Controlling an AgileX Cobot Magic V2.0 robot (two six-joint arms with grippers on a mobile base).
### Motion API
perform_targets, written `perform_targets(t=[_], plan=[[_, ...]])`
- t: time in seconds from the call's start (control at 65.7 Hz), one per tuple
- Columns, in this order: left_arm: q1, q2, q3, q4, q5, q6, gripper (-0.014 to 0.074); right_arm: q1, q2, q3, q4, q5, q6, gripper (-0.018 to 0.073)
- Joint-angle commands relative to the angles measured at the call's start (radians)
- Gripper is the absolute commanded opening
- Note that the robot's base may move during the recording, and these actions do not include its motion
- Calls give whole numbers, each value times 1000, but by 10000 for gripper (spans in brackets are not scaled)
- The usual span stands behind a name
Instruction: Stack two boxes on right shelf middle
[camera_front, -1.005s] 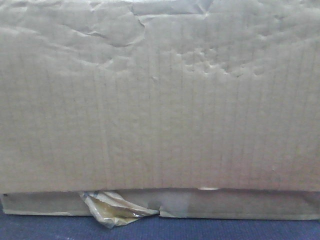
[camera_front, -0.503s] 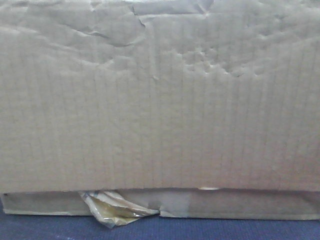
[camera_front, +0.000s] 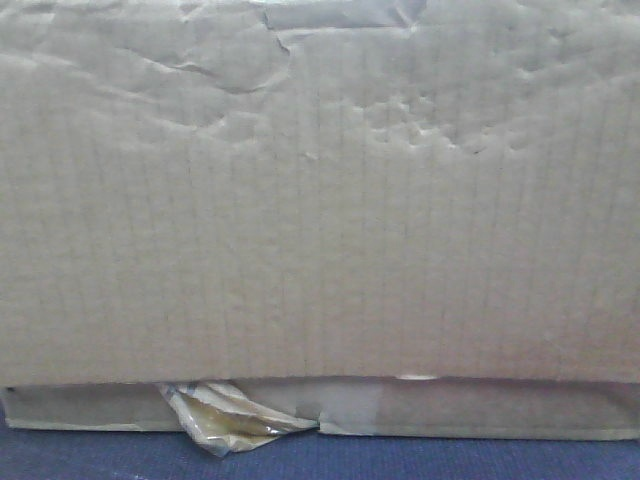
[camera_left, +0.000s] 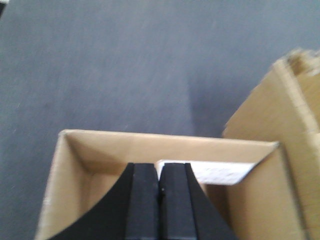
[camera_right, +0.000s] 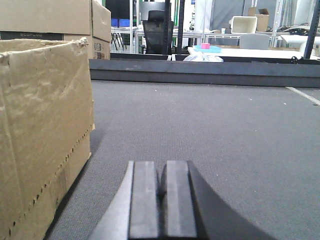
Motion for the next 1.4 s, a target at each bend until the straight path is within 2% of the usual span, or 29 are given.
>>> perform_targets(t=[0.0, 0.122, 0.259, 0.366, 0.518, 0.579, 0.64, 0.762, 0.944, 1.112, 1.234, 1.31, 1.386], plan=[[64, 45, -50, -94, 74, 135, -92, 1, -4, 0, -5, -19, 0, -164], [155, 82, -61, -94, 124, 154, -92, 1, -4, 0, -5, -19, 0, -164], [225, 86, -61, -42, 131, 154, -90, 1, -4, 0, -5, -19, 0, -164], [226, 90, -61, -5, 131, 154, -26, 1, -4, 0, -5, -19, 0, -164], [226, 114, -61, -9, 135, 154, 210, 1, -4, 0, -5, -19, 0, -164], [223, 132, -61, -14, 141, 154, 269, 1, -4, 0, -5, -19, 0, -164], [212, 153, -61, -14, 143, 154, 306, 1, -4, 0, -5, -19, 0, -164], [187, 200, -61, -8, 167, 181, 313, 1, -4, 0, -5, -19, 0, -164], [175, 281, -61, 15, 179, 183, 303, 1, -4, 0, -5, -19, 0, -164], [179, 339, -61, 13, 205, 183, 252, 1, -4, 0, -5, -19, 0, -164], [179, 347, -62, 8, 183, 183, 96, 1, -4, 0, -5, -19, 0, -164], [179, 347, -81, 8, 185, 182, -95, 1, -4, 0, -5, -19, 0, -164], [179, 347, -110, 8, 201, 182, -111, 1, -4, 0, -5, -19, 0, -164]])
